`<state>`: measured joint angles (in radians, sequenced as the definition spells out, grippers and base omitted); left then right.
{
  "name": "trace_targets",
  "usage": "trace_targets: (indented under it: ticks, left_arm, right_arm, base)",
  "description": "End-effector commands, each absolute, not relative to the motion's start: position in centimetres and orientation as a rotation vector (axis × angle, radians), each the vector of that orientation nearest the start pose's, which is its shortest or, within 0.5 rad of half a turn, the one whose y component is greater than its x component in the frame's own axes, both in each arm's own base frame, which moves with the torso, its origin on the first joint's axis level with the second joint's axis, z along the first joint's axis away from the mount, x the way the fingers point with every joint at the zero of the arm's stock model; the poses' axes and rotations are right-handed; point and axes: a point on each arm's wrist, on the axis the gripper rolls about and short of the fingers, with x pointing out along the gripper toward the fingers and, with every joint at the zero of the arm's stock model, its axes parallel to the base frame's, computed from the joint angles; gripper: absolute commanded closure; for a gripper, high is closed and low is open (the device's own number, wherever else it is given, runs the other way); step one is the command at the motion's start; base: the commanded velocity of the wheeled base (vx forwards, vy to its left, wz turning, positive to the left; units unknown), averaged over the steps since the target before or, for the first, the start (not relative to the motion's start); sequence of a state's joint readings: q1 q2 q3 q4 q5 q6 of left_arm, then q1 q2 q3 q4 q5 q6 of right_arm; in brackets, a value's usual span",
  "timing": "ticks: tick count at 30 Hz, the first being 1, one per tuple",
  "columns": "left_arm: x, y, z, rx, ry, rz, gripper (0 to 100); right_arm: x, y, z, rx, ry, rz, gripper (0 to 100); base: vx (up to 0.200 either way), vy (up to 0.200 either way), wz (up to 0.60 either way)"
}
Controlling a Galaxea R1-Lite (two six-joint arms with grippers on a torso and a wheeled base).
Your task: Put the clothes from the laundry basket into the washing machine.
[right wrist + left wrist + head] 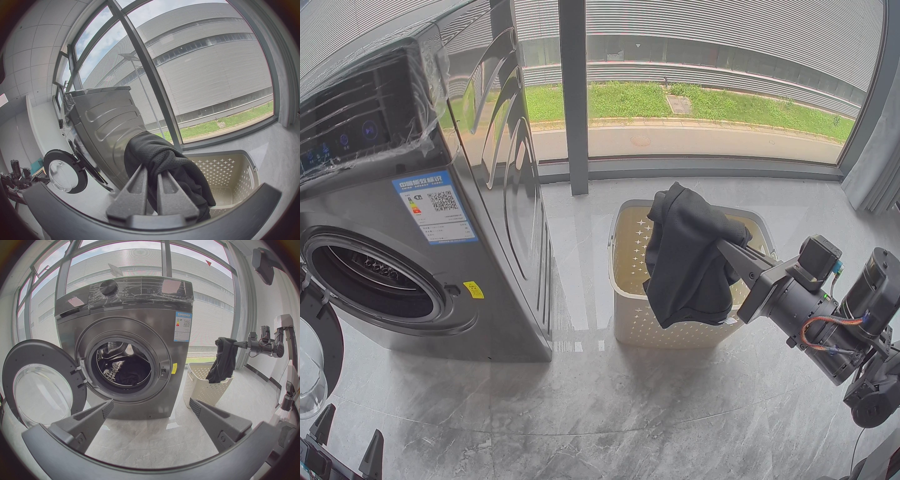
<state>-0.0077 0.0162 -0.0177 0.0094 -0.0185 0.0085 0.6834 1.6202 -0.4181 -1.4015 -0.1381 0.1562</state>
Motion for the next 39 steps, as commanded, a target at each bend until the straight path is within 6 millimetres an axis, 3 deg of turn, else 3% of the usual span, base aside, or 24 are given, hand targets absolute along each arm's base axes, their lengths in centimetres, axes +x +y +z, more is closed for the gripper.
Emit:
trace_targets:
  ticks: [1,8,20,39]
  left_arm:
    - [-2.23,-0.02,7.56,0.006,0.015,-0.026,0]
    - [-2.23,-0.02,7.56,0.005,0.015,-0.025,0]
    - [-2.23,-0.02,7.56,0.005,0.015,-0.025,0]
    - [-2.25,-0.01,7.54,-0.009,0.015,-0.021,0]
  right_arm:
    - [19.35,15.28,18.63,0.236,-0.151,0.556,100]
    - [19.3,15.29,18.55,0.238,-0.151,0.559,100]
    - [19.39,15.12,18.59,0.239,-0.157,0.552,100]
    - [19.45,15.27,18.54,0.244,-0.155,0.555,100]
  base:
    - [-0.2,0.0,0.0]
    - [-0.2,0.0,0.0]
    - [0.0,0.0,0.0]
    - [0.0,0.2,0.0]
